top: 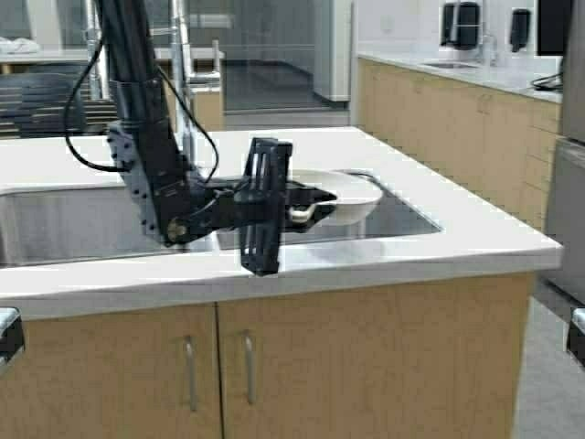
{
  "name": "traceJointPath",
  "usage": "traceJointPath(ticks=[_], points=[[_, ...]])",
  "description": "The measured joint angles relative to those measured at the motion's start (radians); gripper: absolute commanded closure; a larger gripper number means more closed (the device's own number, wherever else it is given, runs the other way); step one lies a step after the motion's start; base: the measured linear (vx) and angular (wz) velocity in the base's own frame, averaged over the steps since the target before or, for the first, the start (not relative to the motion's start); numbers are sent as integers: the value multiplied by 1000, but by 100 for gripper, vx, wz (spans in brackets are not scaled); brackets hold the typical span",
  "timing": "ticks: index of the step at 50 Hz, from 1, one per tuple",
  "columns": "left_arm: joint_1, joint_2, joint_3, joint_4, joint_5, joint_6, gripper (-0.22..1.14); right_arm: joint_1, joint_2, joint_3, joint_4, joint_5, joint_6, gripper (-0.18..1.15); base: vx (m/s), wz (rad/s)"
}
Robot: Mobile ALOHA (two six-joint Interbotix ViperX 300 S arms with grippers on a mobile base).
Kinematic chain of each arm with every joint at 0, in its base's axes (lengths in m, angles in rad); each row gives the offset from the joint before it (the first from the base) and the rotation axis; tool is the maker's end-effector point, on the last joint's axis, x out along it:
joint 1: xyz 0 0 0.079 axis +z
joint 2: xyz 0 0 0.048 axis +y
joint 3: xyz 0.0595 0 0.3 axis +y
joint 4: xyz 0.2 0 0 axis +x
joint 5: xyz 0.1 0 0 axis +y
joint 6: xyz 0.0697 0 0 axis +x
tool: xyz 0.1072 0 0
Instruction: Wash the pan
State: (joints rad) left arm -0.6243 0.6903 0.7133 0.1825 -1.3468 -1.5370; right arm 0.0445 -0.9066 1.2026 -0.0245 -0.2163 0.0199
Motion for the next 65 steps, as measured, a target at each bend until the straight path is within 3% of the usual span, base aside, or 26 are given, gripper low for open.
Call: traceJointPath(ticks=[22,43,65], points=[[118,8,60,49,-81,0,89,-2,-14,2,0,0,17,91,19,14],[334,31,69,86,-114,0,89,0,-18,9,0,0,17,91,14,14],[344,6,129,229,-112,-37,89,0,-32,15,0,25,18,91,13,21]])
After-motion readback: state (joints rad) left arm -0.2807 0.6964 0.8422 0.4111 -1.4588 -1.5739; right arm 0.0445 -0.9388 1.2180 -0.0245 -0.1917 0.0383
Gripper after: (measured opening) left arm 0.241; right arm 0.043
